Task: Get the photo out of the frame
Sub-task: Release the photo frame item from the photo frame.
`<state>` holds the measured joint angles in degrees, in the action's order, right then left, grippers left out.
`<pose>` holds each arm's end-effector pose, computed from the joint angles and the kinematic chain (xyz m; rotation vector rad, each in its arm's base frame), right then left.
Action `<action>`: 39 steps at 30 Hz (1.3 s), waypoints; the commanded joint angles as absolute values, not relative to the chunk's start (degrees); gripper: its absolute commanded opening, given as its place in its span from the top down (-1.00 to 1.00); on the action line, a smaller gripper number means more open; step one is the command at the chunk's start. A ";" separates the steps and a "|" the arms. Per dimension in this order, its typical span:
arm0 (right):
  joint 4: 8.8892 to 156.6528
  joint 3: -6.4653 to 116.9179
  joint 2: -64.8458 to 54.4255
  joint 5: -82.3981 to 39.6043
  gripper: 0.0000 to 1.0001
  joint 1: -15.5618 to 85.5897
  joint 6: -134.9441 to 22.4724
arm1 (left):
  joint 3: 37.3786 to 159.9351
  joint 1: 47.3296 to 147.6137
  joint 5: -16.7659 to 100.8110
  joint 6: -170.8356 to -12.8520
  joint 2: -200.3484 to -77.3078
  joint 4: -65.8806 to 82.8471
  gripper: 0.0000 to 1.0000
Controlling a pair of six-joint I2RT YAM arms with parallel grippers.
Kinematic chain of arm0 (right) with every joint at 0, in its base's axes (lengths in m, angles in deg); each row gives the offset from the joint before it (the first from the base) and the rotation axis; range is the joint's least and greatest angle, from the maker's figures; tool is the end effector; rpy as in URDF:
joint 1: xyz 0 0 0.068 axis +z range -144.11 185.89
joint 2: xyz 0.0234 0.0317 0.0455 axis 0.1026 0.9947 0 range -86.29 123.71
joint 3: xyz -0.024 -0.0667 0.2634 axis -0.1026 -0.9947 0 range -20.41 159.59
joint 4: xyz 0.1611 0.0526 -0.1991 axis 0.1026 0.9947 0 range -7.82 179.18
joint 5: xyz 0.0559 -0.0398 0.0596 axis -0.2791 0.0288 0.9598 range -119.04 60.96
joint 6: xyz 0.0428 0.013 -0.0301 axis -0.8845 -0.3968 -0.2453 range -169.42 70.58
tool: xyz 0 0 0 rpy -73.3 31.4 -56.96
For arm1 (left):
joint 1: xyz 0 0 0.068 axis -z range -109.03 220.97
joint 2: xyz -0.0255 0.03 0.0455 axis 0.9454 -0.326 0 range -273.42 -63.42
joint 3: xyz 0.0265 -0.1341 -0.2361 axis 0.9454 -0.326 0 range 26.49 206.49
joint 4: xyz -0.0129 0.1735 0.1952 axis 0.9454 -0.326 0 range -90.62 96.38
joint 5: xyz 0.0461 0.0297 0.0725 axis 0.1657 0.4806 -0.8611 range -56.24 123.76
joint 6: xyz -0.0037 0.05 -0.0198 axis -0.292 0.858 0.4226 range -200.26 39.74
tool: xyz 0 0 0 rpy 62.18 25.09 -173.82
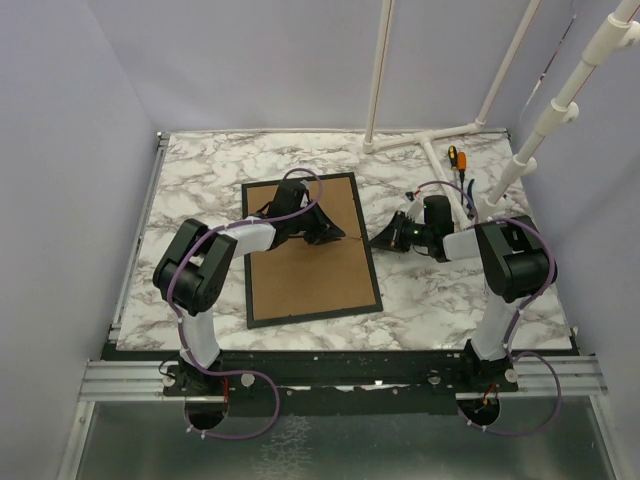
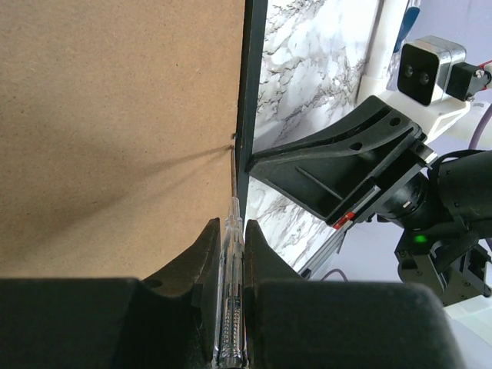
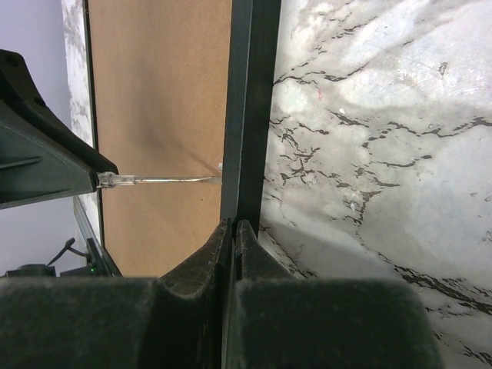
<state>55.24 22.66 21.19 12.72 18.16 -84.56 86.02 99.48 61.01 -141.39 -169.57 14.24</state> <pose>0.3263 0.0954 0.1090 0.0314 2.3212 1.2494 0.3330 -0.1994 0.1641 -0.4265 2.5007 -1.2848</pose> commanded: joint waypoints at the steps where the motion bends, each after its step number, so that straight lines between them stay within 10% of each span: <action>1: 55.69 23.84 22.50 14.29 0.90 18.54 -84.49 | 84.81 99.32 61.01 -142.70 -170.60 15.90 1.00; 29: 46.90 21.37 24.62 18.30 0.94 18.56 -88.44 | 74.91 92.69 69.28 -150.88 -174.94 33.78 1.00; 39: 46.50 21.84 26.03 19.01 0.68 18.55 -88.38 | 75.57 92.26 70.19 -151.22 -176.07 34.82 1.00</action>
